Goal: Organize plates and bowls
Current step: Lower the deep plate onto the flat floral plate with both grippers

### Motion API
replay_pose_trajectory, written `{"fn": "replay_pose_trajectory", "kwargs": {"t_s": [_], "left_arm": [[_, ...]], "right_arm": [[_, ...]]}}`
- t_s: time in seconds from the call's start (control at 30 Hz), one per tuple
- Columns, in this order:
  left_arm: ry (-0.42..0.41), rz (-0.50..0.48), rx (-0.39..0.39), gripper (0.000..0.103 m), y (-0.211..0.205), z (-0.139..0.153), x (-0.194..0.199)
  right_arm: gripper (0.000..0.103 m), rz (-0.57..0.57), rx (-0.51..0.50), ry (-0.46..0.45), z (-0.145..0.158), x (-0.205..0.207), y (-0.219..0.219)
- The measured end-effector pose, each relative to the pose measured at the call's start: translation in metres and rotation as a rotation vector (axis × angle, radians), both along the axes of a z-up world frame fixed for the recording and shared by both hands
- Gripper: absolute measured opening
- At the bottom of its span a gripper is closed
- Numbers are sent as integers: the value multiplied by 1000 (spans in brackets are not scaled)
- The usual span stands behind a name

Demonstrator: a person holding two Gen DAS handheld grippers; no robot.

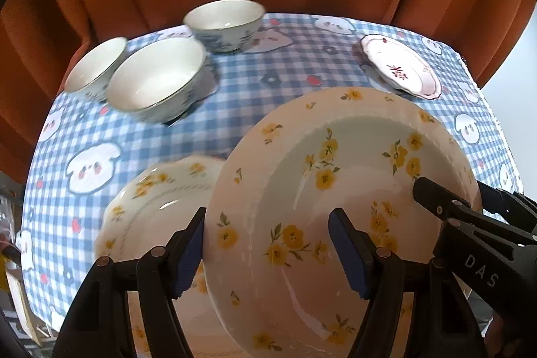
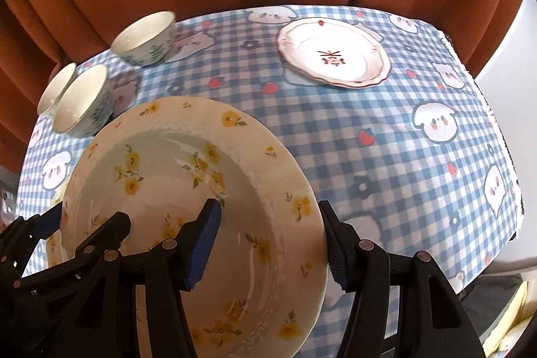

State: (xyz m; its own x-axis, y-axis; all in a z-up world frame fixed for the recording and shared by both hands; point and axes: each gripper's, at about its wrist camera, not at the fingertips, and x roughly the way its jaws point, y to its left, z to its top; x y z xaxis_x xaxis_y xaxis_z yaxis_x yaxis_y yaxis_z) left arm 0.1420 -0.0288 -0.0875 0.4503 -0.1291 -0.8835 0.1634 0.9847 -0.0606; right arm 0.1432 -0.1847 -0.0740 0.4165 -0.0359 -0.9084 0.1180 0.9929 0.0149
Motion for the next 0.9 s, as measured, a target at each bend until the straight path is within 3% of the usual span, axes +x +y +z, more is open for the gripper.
{"fn": "replay_pose_trajectory", "kwargs": {"t_s": [0.53,0.9], "left_arm": [[53,66,-17,71,72,-25,-26],[119,106,-40,72,97,-50,-21]], "right_arm": [[62,66,-11,43,-17,-18,75],[62,121,-45,82,-35,-7,107]]}}
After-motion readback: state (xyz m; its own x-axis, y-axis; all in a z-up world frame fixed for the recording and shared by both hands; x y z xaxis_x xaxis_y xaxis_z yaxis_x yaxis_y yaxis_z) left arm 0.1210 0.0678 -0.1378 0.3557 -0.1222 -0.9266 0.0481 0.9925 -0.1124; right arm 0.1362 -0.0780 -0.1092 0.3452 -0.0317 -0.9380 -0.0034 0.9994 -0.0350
